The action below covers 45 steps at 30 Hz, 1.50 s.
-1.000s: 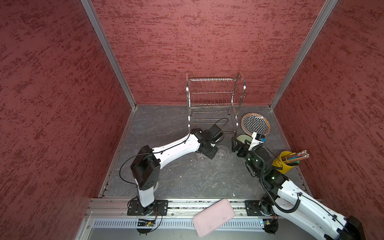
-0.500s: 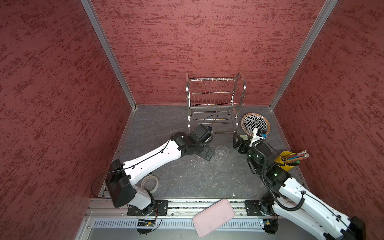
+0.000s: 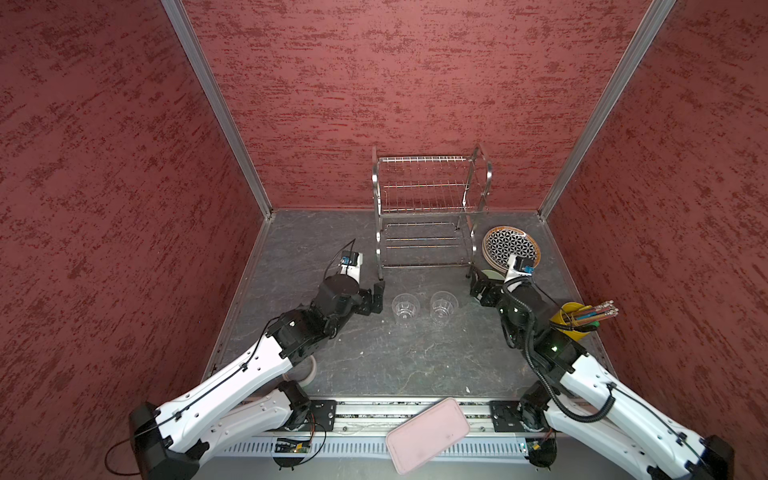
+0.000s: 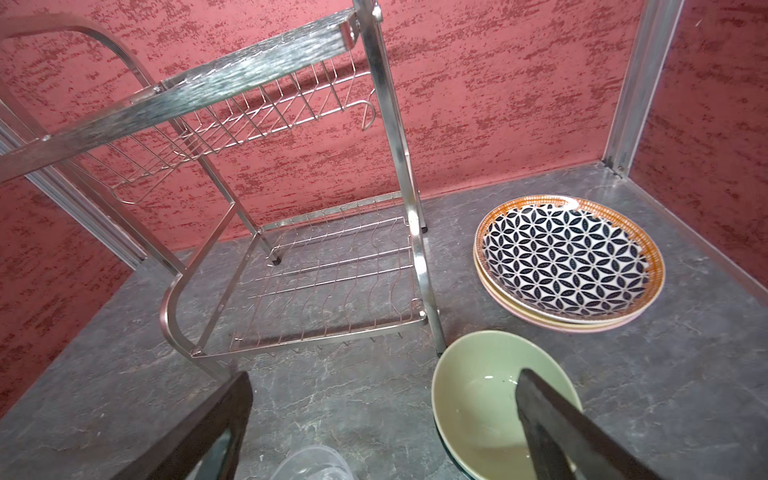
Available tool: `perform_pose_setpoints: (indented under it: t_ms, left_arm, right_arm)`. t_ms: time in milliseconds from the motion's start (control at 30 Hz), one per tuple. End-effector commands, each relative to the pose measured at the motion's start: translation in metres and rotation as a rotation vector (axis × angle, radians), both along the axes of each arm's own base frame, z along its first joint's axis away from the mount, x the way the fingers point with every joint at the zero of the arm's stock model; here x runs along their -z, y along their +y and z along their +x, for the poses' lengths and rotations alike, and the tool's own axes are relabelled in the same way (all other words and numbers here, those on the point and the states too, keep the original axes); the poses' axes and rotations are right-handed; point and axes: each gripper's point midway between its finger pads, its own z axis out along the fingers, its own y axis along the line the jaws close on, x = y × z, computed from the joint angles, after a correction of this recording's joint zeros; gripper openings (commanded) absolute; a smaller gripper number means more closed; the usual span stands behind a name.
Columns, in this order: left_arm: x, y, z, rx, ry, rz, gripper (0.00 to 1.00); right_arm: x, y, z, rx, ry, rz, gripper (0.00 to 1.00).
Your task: Unload the mixed dishes from the dish rack
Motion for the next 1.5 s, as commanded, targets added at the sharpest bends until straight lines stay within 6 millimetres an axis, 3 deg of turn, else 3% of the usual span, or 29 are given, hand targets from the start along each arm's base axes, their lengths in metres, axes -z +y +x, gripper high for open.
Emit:
perform_pose_setpoints:
  t_ms: [0, 233, 467, 733, 933, 1200, 1467]
  left_arm:
    - [-0.020, 0.019, 0.012, -0.130, -0.116, -0.057, 1.00]
    - [-0.009, 0.057, 0.021, -0.319, -0.258, 0.016, 1.00]
    - [0.020, 0.072, 0.034, -0.377, -0.244, 0.122, 0.99]
    - [0.033, 0.117, 0.055, -0.515, -0.219, 0.121, 1.00]
    - [0.047, 0.146, 0.066, -0.584, -0.223, 0.141, 1.00]
    - [0.066, 0.183, 0.076, -0.608, -0.259, 0.169, 0.99]
    - [0.087, 0.197, 0.094, -0.597, -0.240, 0.171, 0.99]
  right_arm:
    - [-0.005, -0.020, -0.003, 0.083, -0.014, -0.055, 0.99]
    - [0.004, -0.048, -0.012, 0.206, -0.030, -0.135, 0.99]
    - [0.007, -0.049, -0.011, 0.187, -0.072, -0.229, 0.99]
    - [0.024, -0.059, -0.002, 0.226, -0.078, -0.271, 0.99]
    - [0.034, -0.070, 0.002, 0.254, -0.178, -0.166, 0.99]
    - [0.046, -0.083, 0.020, 0.246, -0.094, -0.183, 0.99]
    - [0.066, -0.099, 0.048, 0.275, -0.015, -0.206, 0.99]
